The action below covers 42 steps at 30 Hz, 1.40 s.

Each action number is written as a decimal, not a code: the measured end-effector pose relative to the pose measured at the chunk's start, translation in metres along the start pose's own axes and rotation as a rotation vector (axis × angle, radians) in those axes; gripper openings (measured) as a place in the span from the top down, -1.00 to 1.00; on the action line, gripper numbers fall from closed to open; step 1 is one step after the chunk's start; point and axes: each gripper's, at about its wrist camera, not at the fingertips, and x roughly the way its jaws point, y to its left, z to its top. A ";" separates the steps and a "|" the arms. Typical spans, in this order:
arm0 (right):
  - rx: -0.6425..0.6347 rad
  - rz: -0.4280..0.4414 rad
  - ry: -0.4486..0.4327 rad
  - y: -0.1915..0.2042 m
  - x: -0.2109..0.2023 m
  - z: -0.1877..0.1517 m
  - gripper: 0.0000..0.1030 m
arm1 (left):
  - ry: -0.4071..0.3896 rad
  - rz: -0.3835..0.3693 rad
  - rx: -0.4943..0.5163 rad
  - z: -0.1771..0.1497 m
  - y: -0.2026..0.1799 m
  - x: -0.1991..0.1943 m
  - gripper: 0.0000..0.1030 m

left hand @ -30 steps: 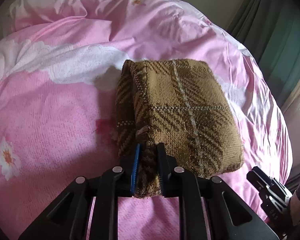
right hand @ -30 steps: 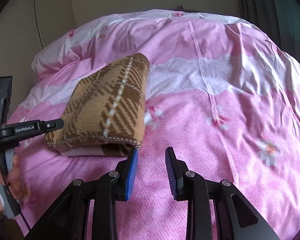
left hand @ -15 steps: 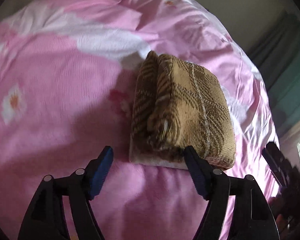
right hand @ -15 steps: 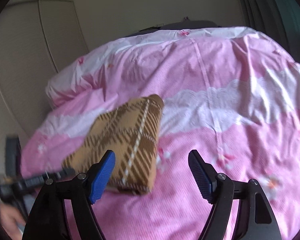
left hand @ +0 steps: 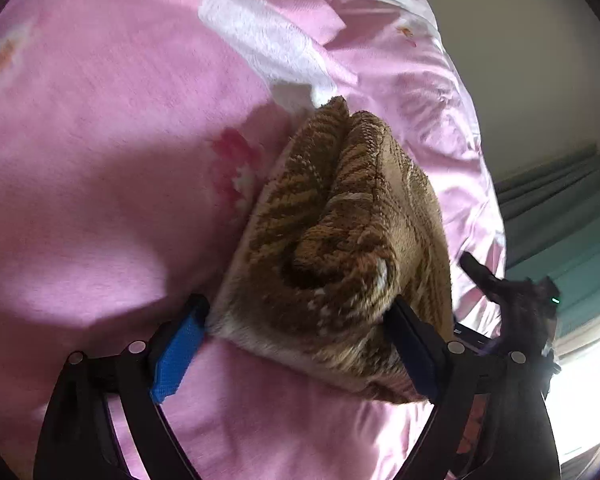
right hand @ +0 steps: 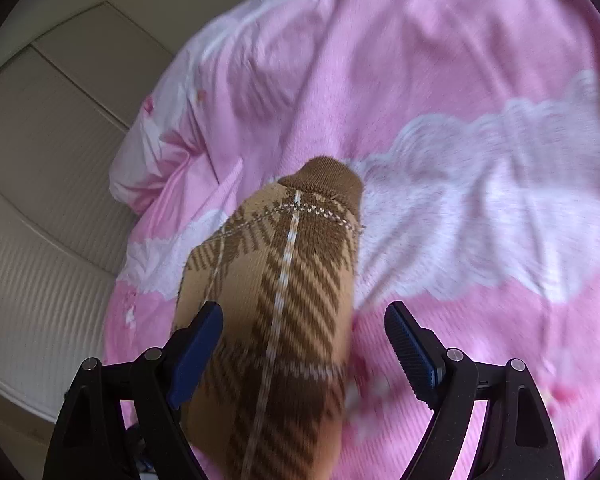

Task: Fold small clothes
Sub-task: 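Grasp the folded bundle with both grippers and lift it off the duvet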

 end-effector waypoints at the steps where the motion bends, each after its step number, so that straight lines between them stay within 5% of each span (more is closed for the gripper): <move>1: 0.005 0.004 0.019 -0.001 0.009 0.004 -0.62 | -0.001 -0.007 -0.011 0.002 0.000 0.002 -0.82; 8: 0.112 0.192 0.142 -0.019 0.062 0.013 -0.76 | -0.041 -0.029 -0.029 0.006 -0.001 0.009 -0.82; 10: 0.128 0.218 0.146 -0.022 0.072 0.010 -0.80 | -0.061 -0.017 0.015 0.005 -0.007 0.011 -0.67; 11: 0.118 0.216 0.143 -0.020 0.073 0.010 -0.74 | -0.070 -0.005 0.050 0.005 -0.009 0.010 -0.51; 12: 0.098 0.227 0.140 -0.015 0.073 0.009 -0.46 | -0.079 0.003 0.075 0.004 -0.011 0.010 -0.45; 18: 0.126 0.264 0.093 -0.012 0.061 0.005 -0.17 | -0.095 -0.016 0.071 0.006 -0.010 0.002 0.05; 26: 0.107 0.312 0.042 0.013 0.023 0.002 -0.09 | -0.117 -0.015 0.117 0.008 -0.022 -0.027 0.14; 33: 0.053 0.335 0.023 0.067 0.002 -0.008 -0.08 | -0.165 -0.022 0.142 0.015 -0.020 -0.079 0.14; 42: -0.022 0.406 0.034 0.192 0.023 -0.030 -0.08 | -0.242 -0.022 0.140 0.070 0.025 -0.182 0.13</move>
